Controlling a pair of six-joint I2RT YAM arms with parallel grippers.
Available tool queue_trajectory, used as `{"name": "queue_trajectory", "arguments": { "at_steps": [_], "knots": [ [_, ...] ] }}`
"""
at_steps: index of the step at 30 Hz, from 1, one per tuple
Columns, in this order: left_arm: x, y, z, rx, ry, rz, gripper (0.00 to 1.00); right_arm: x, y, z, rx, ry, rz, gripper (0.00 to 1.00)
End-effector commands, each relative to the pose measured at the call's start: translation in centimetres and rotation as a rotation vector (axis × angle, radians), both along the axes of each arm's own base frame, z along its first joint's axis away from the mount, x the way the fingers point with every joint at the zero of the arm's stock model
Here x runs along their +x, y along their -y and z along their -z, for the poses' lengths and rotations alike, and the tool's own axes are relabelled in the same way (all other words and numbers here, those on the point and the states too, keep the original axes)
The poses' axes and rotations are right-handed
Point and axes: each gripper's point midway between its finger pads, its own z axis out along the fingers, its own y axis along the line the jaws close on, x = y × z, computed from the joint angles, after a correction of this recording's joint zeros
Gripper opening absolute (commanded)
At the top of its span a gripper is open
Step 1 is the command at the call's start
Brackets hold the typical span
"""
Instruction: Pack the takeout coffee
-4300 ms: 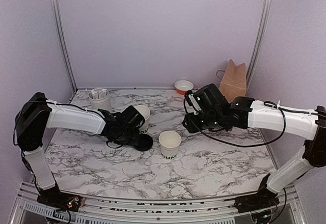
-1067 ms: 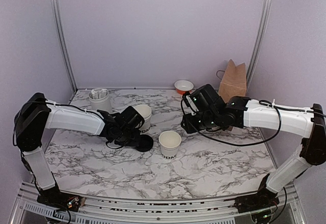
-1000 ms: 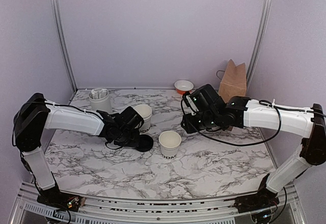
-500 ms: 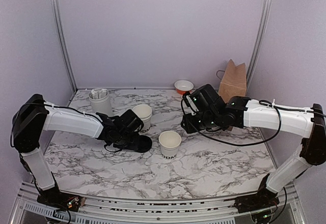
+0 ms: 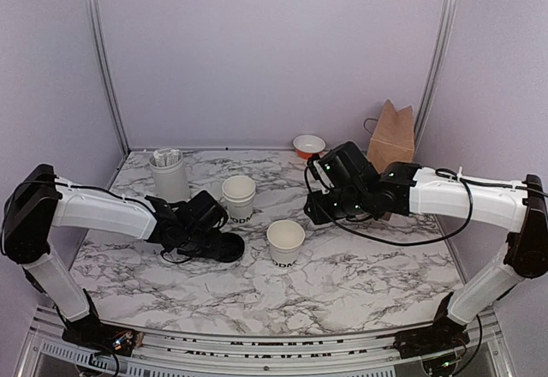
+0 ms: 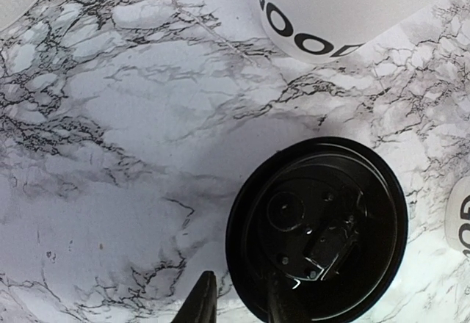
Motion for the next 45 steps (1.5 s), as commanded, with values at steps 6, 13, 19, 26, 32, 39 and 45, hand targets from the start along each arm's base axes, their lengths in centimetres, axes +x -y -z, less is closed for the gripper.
{"name": "queue_trajectory", "arguments": {
  "at_steps": [6, 13, 19, 26, 32, 39, 45],
  "knots": [
    [-0.9, -1.7, -0.9, 0.01, 0.014, -0.03, 0.26, 0.1, -0.9, -0.6, 0.017, 0.006, -0.011, 0.36],
    [-0.1, -0.7, -1.8, 0.0, 0.027, -0.019, 0.27, 0.3, -1.1, -0.6, 0.011, 0.007, -0.015, 0.36],
    [0.7, -1.4, -0.6, 0.036, 0.016, -0.05, 0.28, 0.3, -1.1, -0.6, 0.007, 0.006, -0.016, 0.36],
    [1.1, -1.6, -0.6, 0.034, 0.024, -0.06, 0.28, 0.2, -1.0, -0.4, 0.003, 0.003, -0.015, 0.36],
    [1.1, -1.4, -1.6, 0.011, 0.038, -0.052, 0.29, 0.2, -1.1, -0.2, 0.005, -0.002, -0.013, 0.36],
    [1.0, -2.1, -2.4, 0.003, 0.059, -0.072, 0.33, 0.1, -1.0, 0.1, 0.005, -0.006, -0.014, 0.36],
    [0.9, -3.0, -1.5, 0.025, 0.04, -0.085, 0.33, 0.2, -1.0, 0.2, 0.005, -0.007, -0.013, 0.36]
  ]
}}
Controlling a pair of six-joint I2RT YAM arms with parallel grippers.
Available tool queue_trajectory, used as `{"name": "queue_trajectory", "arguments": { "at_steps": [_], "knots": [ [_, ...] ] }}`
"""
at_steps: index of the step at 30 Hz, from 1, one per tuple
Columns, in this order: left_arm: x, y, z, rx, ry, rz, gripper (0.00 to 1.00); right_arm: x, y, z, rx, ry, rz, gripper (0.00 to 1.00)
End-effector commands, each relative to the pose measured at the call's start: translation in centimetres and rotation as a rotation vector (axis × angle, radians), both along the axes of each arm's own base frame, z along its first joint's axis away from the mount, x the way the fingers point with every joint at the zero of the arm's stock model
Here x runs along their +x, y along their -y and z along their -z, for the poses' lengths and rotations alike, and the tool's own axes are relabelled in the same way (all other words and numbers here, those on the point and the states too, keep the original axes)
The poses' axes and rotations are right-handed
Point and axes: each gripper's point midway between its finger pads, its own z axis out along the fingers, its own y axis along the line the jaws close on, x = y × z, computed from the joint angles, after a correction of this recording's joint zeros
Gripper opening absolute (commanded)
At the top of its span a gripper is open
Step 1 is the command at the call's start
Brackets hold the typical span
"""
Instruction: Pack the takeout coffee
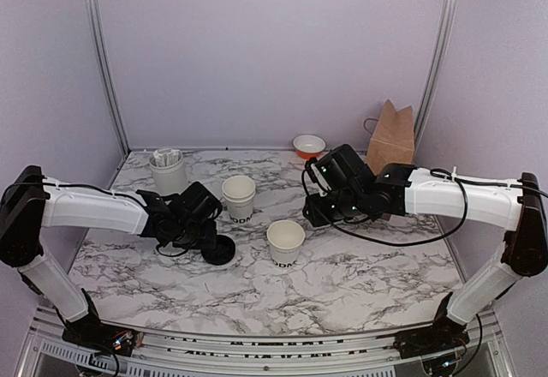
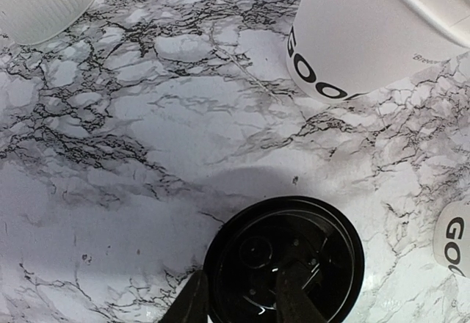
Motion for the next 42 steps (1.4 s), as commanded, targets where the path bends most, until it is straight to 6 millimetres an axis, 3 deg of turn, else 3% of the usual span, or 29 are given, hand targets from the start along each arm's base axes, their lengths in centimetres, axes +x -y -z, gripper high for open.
{"name": "queue_trajectory", "arguments": {
  "at_steps": [1, 12, 20, 30, 42],
  "knots": [
    [-0.2, -1.5, 1.0, 0.044, -0.02, -0.025, 0.33, 0.1, -0.8, -0.7, 0.021, 0.009, -0.011, 0.36],
    [0.2, -1.4, 3.1, 0.059, -0.055, -0.025, 0.32, 0.0, -0.7, -0.5, 0.019, 0.004, -0.009, 0.36],
    [0.2, -1.3, 3.3, 0.054, -0.06, -0.019, 0.22, 0.0, -0.8, -0.3, 0.017, 0.003, -0.009, 0.36],
    [0.2, -1.2, 2.2, 0.034, -0.041, -0.011, 0.08, 0.1, -0.9, -0.5, 0.019, 0.004, -0.011, 0.36],
    [0.0, -1.5, -0.8, 0.0, 0.01, 0.007, 0.01, 0.2, -1.0, -0.7, 0.021, 0.009, -0.012, 0.36]
  ]
}}
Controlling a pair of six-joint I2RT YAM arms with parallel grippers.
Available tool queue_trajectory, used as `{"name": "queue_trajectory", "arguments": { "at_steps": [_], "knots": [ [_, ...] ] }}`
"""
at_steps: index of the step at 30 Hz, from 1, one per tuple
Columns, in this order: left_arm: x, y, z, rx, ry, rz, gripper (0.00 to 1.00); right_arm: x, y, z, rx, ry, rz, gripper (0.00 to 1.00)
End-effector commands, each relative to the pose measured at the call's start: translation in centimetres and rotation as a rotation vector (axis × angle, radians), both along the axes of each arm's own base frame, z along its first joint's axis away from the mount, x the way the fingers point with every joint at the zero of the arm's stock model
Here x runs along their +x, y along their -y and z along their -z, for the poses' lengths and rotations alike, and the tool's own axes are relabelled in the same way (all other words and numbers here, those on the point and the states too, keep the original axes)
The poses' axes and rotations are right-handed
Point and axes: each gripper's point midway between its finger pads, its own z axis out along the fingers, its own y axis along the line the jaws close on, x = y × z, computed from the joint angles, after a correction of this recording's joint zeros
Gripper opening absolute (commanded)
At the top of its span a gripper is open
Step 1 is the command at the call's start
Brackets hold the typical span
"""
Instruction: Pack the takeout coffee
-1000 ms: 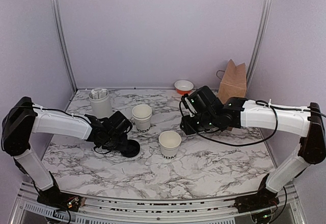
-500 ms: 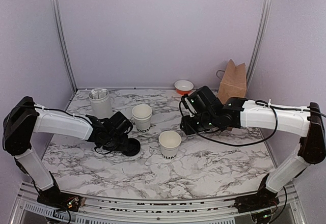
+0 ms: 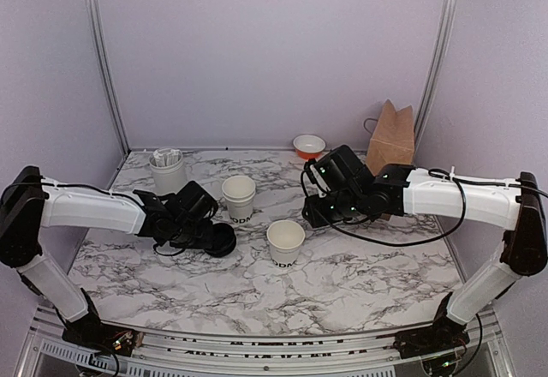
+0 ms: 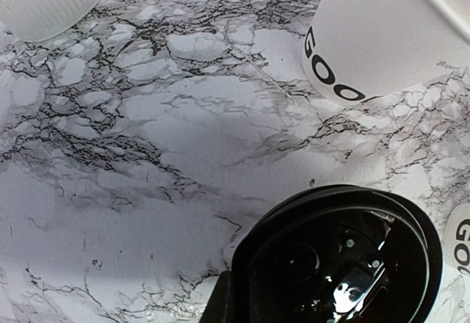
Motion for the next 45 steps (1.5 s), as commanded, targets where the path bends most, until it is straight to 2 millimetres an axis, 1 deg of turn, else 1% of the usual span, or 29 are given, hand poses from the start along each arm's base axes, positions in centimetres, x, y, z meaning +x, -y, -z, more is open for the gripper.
{"name": "queue_trajectory", "arguments": {
  "at_steps": [1, 5, 7, 10, 13, 16, 18, 19, 20, 21, 25, 29, 33, 45],
  "knots": [
    [-0.3, -0.6, -1.3, -0.006, 0.016, 0.012, 0.01, 0.3, -1.0, -1.2, 0.025, 0.019, -0.009, 0.36],
    [-0.4, -0.6, -1.2, -0.003, 0.012, 0.022, 0.01, 0.3, -1.4, -1.4, 0.032, 0.017, -0.02, 0.36],
    [-0.5, -0.6, -1.2, -0.007, 0.01, 0.022, 0.01, 0.3, -2.0, -2.0, 0.048, 0.022, -0.033, 0.36],
    [-0.6, -0.5, -1.5, -0.024, 0.015, 0.019, 0.01, 0.0, -3.6, -3.8, 0.089, 0.04, -0.067, 0.37],
    [-0.5, -0.4, -2.3, -0.046, 0.031, 0.021, 0.01, -1.0, -6.5, -5.4, 0.189, 0.021, -0.142, 0.37],
    [-0.5, -0.4, -3.3, -0.067, 0.054, 0.026, 0.01, -2.3, -10.1, -6.0, 0.315, -0.03, -0.233, 0.37],
    [-0.6, -0.4, -3.9, -0.084, 0.073, 0.03, 0.01, -2.8, -12.2, -6.0, 0.36, -0.057, -0.274, 0.37],
    [-0.6, -0.4, -4.2, -0.09, 0.078, 0.032, 0.01, -3.0, -13.3, -5.4, 0.369, -0.08, -0.289, 0.37],
    [-0.6, -0.4, -4.4, -0.094, 0.084, 0.034, 0.01, -3.2, -14.1, -5.6, 0.385, -0.089, -0.307, 0.37],
    [-0.7, -0.5, -4.6, -0.097, 0.089, 0.035, 0.01, -3.4, -15.0, -5.1, 0.391, -0.103, -0.32, 0.37],
    [-0.9, -1.0, -4.9, -0.104, 0.106, 0.033, 0.01, -4.0, -17.9, -4.2, 0.448, -0.154, -0.36, 0.38],
    [-1.2, -1.3, -5.3, -0.118, 0.12, 0.027, 0.01, -4.0, -19.3, -3.4, 0.488, -0.194, -0.366, 0.38],
    [-1.4, -1.5, -5.4, -0.132, 0.128, 0.025, 0.01, -3.9, -19.9, -2.7, 0.505, -0.216, -0.358, 0.39],
    [-1.7, -1.5, -5.9, -0.166, 0.15, 0.043, 0.02, -3.5, -21.1, -1.4, 0.543, -0.262, -0.334, 0.39]
  ]
}}
